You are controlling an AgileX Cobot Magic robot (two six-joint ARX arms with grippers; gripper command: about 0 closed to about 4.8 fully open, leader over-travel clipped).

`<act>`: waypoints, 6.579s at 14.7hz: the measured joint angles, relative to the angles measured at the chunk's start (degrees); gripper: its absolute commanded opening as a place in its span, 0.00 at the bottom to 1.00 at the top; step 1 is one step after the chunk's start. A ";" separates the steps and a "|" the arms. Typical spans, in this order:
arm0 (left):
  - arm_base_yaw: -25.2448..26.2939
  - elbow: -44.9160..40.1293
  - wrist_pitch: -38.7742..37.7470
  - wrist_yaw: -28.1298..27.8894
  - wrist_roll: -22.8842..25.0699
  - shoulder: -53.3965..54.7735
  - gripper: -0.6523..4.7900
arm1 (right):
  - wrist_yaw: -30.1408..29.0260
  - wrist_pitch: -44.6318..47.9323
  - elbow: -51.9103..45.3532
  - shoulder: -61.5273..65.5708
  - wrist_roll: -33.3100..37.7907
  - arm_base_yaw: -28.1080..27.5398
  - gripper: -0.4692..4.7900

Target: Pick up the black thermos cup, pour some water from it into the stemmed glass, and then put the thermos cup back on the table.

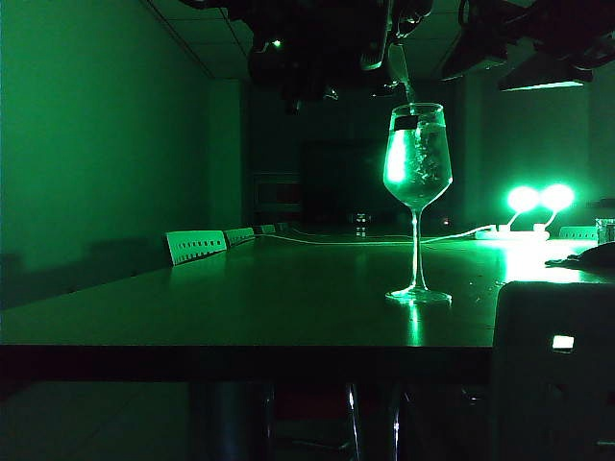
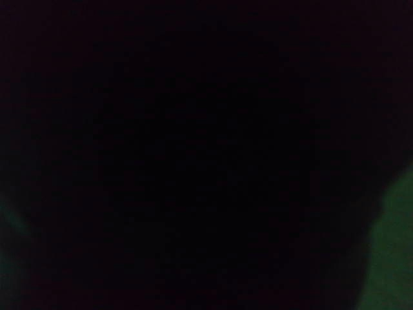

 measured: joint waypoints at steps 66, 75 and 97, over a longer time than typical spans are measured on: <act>0.61 0.02 3.08 1.81 -1.90 -0.02 0.23 | 0.00 -0.66 0.00 0.00 0.83 0.00 1.00; 0.42 0.02 2.97 1.25 -47.78 -0.02 0.23 | 0.00 -0.66 0.00 0.00 0.85 0.00 1.00; 5.40 0.02 -18.91 -2.73 -99.65 -9.22 0.23 | 0.07 2.49 0.02 -1.40 0.83 -0.20 1.00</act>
